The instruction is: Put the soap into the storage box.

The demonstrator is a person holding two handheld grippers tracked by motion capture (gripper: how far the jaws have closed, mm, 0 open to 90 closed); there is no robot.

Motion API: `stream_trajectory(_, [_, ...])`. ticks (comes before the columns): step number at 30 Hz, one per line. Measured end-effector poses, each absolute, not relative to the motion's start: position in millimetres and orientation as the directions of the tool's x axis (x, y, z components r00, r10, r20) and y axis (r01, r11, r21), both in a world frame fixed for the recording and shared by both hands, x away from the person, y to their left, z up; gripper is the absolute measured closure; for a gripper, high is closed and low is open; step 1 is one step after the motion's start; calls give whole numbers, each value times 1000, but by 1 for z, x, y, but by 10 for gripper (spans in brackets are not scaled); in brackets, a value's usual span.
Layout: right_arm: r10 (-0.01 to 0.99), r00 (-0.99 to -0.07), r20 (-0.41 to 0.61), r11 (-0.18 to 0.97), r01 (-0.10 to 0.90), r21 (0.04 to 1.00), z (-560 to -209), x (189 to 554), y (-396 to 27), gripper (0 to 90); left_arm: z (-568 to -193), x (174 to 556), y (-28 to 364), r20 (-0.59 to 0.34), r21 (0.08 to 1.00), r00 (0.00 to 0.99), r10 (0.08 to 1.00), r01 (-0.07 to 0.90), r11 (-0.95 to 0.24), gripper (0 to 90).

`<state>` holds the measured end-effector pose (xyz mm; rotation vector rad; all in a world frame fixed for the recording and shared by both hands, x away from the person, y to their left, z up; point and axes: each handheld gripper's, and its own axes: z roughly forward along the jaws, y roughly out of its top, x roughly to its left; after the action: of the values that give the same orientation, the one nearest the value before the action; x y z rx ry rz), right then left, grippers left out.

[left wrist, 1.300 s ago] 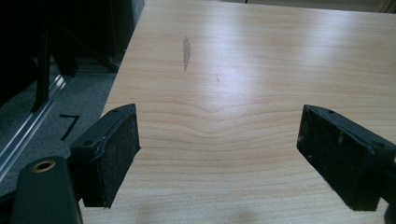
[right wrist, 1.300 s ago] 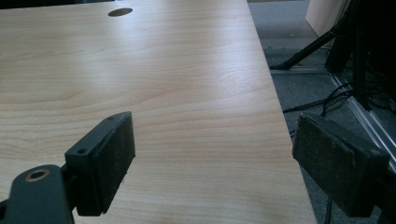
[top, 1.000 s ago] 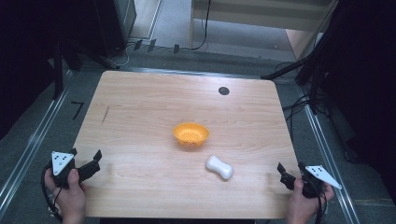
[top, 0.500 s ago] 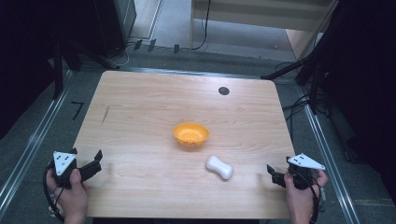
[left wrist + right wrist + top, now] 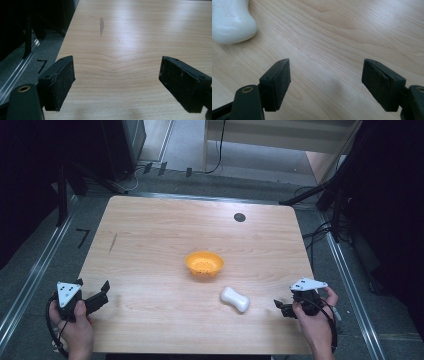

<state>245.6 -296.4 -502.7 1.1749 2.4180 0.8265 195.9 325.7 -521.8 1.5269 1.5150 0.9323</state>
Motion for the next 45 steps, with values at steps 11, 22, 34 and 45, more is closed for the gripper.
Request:
stream_trajectory(11, [719,-692,-64,596,567,570,-490,254,-270,264,-522,195,326,-24,904,29,999,427,9,138])
stream_trajectory(22, [645,-762,-57,668,527,525,-486,260,-235,277,-522,196,326,-29,903,26,999,429,15,138])
stream_trajectory(34, [588,-808,-36,704,488,516,-481,262,-204,277,-522,196,327,-30,902,28,999,431,15,138])
stream_trajectory(45, [572,-820,-27,720,486,496,-484,265,-182,278,-522,196,327,-32,902,28,999,432,17,138])
